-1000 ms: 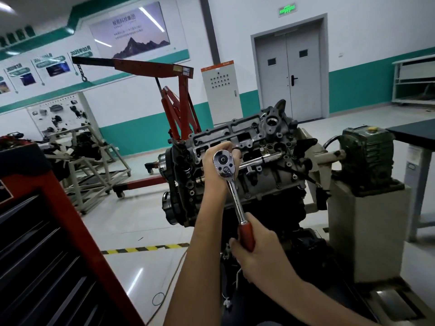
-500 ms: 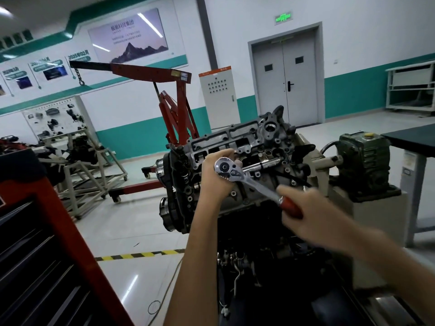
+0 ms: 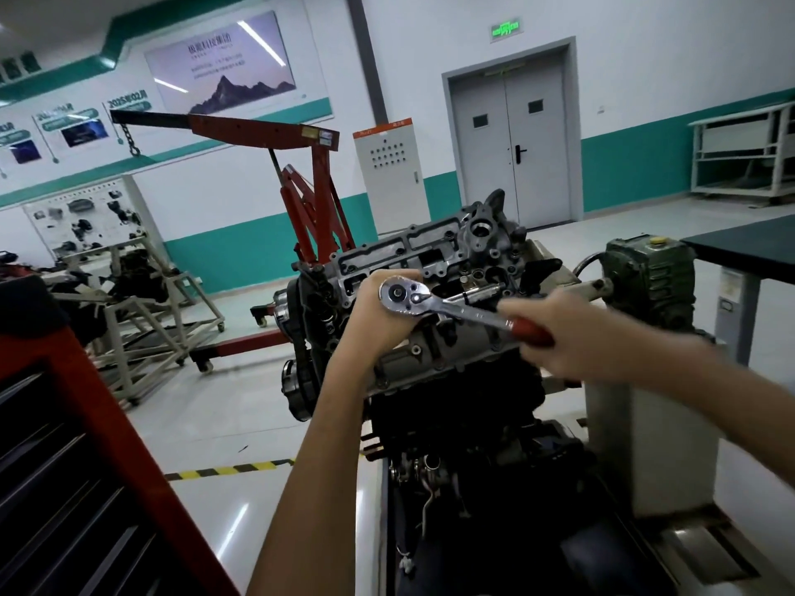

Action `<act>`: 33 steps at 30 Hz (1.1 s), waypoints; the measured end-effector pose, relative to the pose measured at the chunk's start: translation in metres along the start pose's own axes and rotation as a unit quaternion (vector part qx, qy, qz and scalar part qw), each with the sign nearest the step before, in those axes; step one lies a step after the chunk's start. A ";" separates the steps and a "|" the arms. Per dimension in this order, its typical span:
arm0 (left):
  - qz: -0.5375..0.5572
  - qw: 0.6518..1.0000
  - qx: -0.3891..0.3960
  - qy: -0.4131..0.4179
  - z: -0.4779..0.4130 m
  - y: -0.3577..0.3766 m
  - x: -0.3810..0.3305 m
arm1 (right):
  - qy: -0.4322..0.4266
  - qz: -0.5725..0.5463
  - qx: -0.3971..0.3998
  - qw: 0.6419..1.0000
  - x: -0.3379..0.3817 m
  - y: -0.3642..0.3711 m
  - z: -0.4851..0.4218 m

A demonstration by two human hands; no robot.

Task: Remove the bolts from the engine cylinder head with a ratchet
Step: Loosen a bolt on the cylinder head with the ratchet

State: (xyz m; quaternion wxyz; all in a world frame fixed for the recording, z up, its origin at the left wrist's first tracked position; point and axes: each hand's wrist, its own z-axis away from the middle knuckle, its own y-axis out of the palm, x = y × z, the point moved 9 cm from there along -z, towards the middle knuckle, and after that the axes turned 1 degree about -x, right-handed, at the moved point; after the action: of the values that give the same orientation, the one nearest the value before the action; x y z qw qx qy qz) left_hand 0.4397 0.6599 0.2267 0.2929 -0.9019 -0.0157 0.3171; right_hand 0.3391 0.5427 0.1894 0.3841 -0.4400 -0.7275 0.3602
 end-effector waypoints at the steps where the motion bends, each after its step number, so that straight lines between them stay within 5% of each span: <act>1: -0.019 1.000 0.014 0.010 -0.001 0.003 -0.003 | -0.015 0.082 -0.017 0.996 -0.006 -0.017 -0.008; 4: 0.009 0.999 -0.038 0.014 0.002 0.001 -0.003 | -0.008 0.157 -0.062 0.986 -0.012 -0.025 -0.009; 8: 0.091 0.983 -0.156 -0.028 0.010 -0.005 0.008 | 0.074 -0.102 -0.105 0.986 0.009 0.045 0.024; 14: 0.077 0.988 -0.128 -0.039 0.001 0.005 0.003 | 0.141 -0.397 -0.168 0.891 0.059 0.117 0.025; 20: 0.045 0.997 -0.064 0.001 0.008 -0.005 0.003 | 0.033 -0.096 -0.008 0.995 0.008 0.036 0.013; 23: 0.016 0.999 -0.020 0.024 0.004 0.002 -0.004 | -0.019 0.152 -0.031 0.988 -0.010 -0.020 -0.012; 25: 0.028 0.999 -0.039 0.012 0.003 0.001 -0.001 | -0.015 0.181 -0.055 0.982 -0.012 -0.028 -0.017; 29: 0.102 0.982 -0.154 -0.028 0.008 -0.007 0.008 | 0.075 -0.029 -0.088 0.993 -0.001 0.033 0.015; 33: 0.107 0.974 -0.188 -0.062 0.006 -0.001 0.011 | 0.135 -0.310 -0.159 0.928 0.045 0.106 0.026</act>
State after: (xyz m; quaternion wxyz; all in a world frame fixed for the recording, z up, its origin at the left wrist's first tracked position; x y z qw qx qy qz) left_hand 0.4452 0.6664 0.2169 0.0811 -0.9159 0.0038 0.3931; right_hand 0.3408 0.6165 0.0979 0.4959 -0.2928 -0.8166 0.0398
